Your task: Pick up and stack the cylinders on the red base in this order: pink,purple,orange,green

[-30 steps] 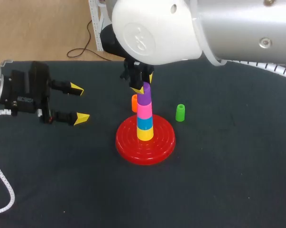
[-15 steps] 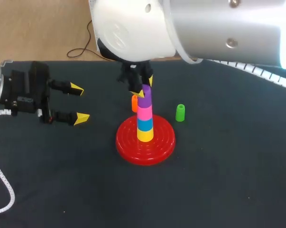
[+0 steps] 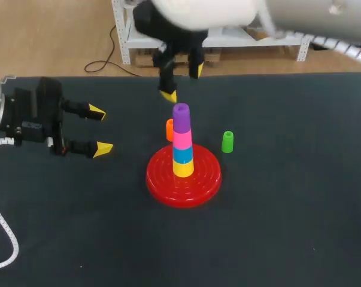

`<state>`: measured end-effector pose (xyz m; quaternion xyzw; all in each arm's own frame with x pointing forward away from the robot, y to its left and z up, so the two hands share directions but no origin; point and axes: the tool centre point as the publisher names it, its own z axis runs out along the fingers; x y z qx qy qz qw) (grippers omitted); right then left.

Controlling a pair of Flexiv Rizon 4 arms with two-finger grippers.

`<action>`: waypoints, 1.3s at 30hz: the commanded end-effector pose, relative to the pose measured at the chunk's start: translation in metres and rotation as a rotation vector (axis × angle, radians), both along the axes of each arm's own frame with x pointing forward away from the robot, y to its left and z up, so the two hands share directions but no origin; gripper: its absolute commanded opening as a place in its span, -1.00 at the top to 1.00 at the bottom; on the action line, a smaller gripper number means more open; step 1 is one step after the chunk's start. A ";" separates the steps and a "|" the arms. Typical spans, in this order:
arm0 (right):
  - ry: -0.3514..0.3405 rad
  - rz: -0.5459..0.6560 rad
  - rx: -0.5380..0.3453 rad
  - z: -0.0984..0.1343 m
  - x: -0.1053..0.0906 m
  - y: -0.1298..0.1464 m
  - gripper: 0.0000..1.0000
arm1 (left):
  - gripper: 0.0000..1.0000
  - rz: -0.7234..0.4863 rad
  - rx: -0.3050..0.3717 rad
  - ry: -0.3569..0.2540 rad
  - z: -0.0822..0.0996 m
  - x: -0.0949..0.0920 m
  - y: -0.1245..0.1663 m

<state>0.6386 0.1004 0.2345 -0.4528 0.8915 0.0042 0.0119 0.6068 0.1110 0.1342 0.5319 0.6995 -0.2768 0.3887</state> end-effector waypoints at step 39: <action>0.118 -0.284 -0.093 -0.169 0.062 -0.001 -1.00 | -1.00 0.001 -0.005 -0.005 -0.002 0.000 0.001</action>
